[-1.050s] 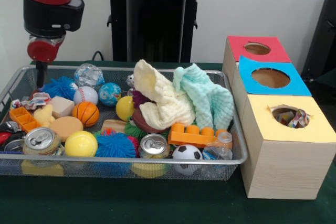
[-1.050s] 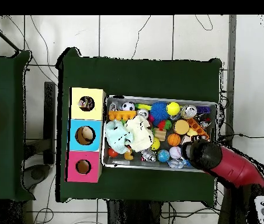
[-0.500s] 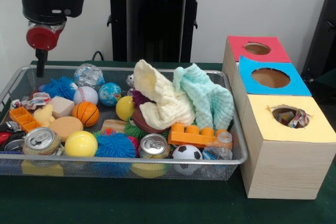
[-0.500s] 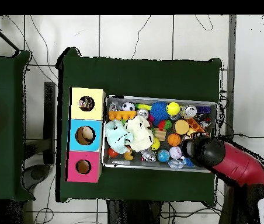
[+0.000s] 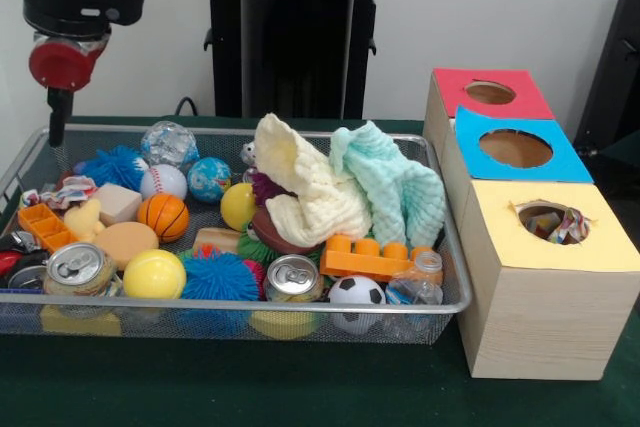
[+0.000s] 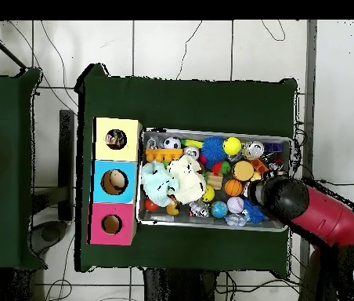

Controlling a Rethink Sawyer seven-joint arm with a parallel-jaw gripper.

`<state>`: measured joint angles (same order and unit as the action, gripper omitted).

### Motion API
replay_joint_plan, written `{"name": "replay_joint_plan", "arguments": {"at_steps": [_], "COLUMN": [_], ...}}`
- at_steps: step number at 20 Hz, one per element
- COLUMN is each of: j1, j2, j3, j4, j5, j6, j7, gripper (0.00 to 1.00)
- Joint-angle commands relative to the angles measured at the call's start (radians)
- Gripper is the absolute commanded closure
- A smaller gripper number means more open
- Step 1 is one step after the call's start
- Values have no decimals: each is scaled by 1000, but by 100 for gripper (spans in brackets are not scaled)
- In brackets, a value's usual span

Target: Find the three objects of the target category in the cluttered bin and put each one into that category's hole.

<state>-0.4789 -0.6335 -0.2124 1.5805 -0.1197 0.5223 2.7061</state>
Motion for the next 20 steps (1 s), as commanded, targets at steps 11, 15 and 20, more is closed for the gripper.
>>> {"name": "replay_joint_plan", "arguments": {"at_steps": [11,15,20], "j1": [-146,-157,-177], "j2": [75,42,33], "j3": [443,462,463], "j4": [-90,-47,-41], "j5": [-266,-280,-295], "j6": [248,239,210], "j7": [-643,-660,-661], "gripper": [0,0,0]}}
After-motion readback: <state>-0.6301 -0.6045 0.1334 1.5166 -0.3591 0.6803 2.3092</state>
